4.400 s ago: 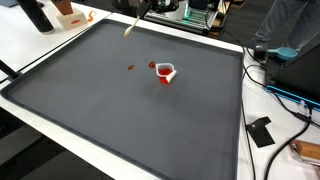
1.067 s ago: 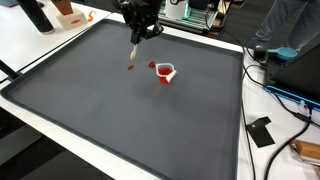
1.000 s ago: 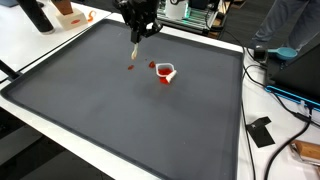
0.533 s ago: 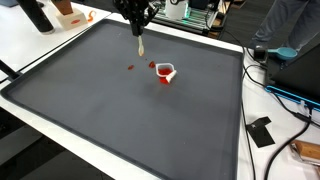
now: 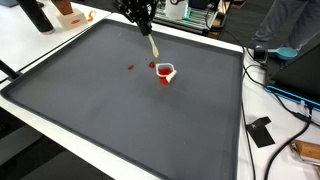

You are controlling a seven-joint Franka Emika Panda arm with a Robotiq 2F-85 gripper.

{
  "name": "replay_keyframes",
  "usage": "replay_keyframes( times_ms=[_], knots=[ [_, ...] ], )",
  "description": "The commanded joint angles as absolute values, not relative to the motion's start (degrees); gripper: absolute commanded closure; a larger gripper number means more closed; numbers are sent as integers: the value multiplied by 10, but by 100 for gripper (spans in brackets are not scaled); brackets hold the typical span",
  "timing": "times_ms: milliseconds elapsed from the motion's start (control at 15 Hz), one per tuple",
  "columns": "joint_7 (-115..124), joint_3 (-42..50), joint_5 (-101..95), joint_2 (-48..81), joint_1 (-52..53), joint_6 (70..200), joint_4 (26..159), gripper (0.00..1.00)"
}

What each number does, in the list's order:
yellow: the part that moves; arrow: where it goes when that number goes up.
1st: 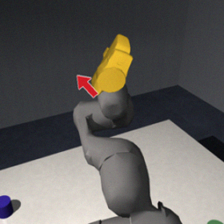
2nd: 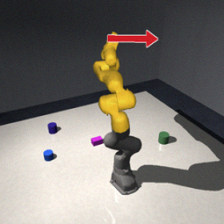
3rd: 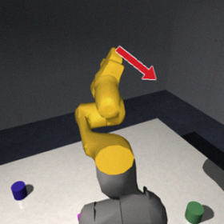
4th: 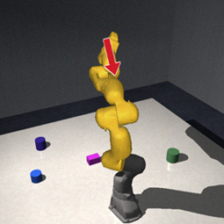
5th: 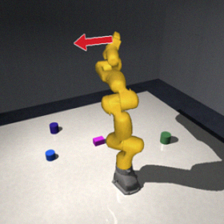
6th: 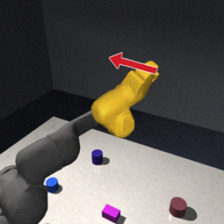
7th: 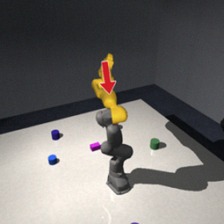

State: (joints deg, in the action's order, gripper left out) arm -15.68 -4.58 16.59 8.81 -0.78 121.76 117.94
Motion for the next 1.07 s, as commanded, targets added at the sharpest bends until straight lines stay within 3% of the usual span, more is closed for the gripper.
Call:
replay_keyframes(
  times_ms=[0,1000],
  knots=[
    [-272,-48,260,64,-23,1248,1229,97],
    [-620,-40,448,93,-29,1238,1287,97]
  ],
)
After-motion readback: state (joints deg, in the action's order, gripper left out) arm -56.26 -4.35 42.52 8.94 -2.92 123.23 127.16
